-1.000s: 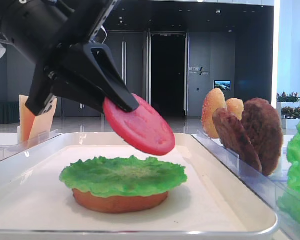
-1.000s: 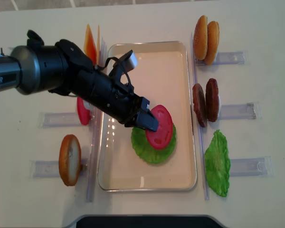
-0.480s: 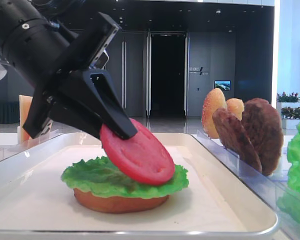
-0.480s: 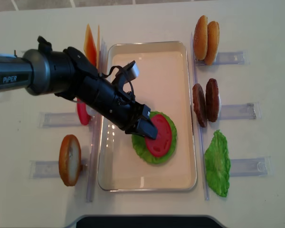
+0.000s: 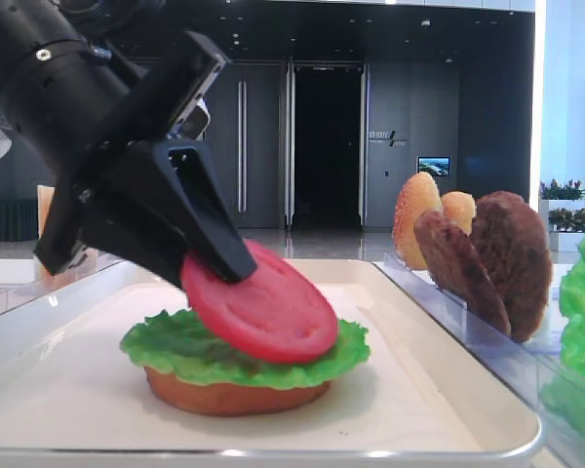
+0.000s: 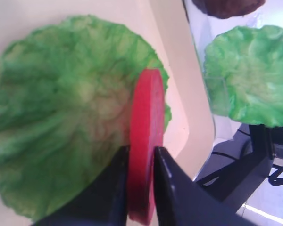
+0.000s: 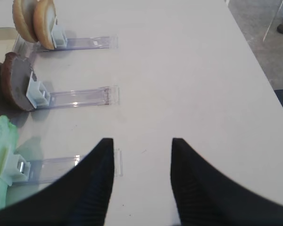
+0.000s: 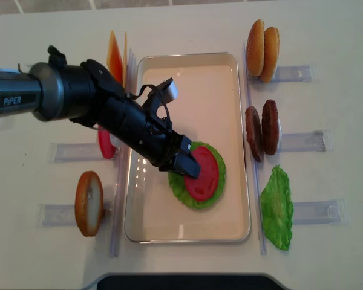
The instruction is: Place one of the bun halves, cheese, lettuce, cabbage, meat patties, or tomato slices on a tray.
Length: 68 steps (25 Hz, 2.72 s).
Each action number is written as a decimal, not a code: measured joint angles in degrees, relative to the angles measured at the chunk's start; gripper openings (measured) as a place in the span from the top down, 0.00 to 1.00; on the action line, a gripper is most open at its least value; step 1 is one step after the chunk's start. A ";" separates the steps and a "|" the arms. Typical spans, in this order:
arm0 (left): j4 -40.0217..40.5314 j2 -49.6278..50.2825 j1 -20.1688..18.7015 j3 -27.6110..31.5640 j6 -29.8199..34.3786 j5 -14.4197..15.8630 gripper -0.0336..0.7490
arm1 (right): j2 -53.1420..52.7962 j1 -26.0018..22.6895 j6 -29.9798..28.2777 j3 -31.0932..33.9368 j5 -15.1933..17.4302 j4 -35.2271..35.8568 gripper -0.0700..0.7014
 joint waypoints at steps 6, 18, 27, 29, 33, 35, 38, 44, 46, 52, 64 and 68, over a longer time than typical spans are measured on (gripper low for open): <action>8.48 -0.62 0.82 0.00 -7.11 -1.23 0.42 | 0.00 0.00 0.00 0.00 0.00 0.00 0.51; 14.70 -14.63 6.68 0.06 -13.87 0.23 0.29 | 0.00 0.00 0.00 0.00 0.00 0.00 0.51; 37.12 -28.09 13.54 -0.49 -32.07 4.36 0.36 | 0.00 0.00 0.00 0.00 0.00 0.00 0.51; 42.47 -29.81 16.09 -1.28 -35.40 6.80 0.38 | 0.00 0.00 0.00 0.00 0.00 0.00 0.51; 51.87 -31.96 20.72 -2.57 -39.65 10.90 0.39 | 0.00 0.00 0.00 0.00 0.00 0.00 0.51; 55.34 -32.55 22.42 -3.03 -40.39 12.94 0.39 | 0.00 0.00 0.00 0.00 0.00 0.00 0.51; 59.51 -32.99 24.18 -3.23 -42.21 14.89 0.39 | 0.00 0.00 0.00 0.00 0.00 0.00 0.51; 67.63 -33.06 24.56 -3.23 -46.38 17.95 0.39 | 0.00 0.00 0.00 0.00 0.00 0.00 0.51; 68.20 -33.06 24.56 -3.23 -46.58 18.87 0.39 | 0.00 0.00 0.00 0.00 0.00 0.00 0.51; 68.36 -34.40 24.56 -3.23 -46.65 21.18 0.39 | -0.01 0.00 0.00 0.00 0.00 0.00 0.51; 68.42 -58.74 24.56 10.90 -46.60 21.78 0.39 | -0.01 0.00 0.00 0.00 0.00 0.00 0.51; 68.42 -69.40 24.56 15.76 -46.60 22.23 0.39 | -0.01 0.00 0.00 0.00 0.00 0.00 0.51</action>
